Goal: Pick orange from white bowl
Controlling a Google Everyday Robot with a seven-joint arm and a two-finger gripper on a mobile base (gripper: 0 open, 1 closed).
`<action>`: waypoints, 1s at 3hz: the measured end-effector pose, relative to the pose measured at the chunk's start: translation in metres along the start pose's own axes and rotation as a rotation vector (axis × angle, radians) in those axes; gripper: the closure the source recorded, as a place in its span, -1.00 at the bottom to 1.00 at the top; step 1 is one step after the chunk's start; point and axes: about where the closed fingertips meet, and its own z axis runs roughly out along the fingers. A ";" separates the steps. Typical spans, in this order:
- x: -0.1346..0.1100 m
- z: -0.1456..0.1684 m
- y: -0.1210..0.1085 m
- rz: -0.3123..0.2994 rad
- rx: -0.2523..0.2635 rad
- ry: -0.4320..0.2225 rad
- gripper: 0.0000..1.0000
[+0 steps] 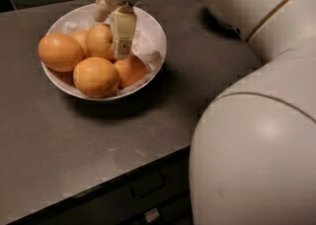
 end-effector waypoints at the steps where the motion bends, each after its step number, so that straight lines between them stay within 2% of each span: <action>1: 0.009 0.001 -0.009 0.002 0.008 0.011 -0.58; 3: 0.007 0.003 -0.035 -0.027 0.034 0.020 -0.52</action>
Offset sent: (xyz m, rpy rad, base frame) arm 0.0033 -0.0330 0.0012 -0.1563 0.0848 0.0636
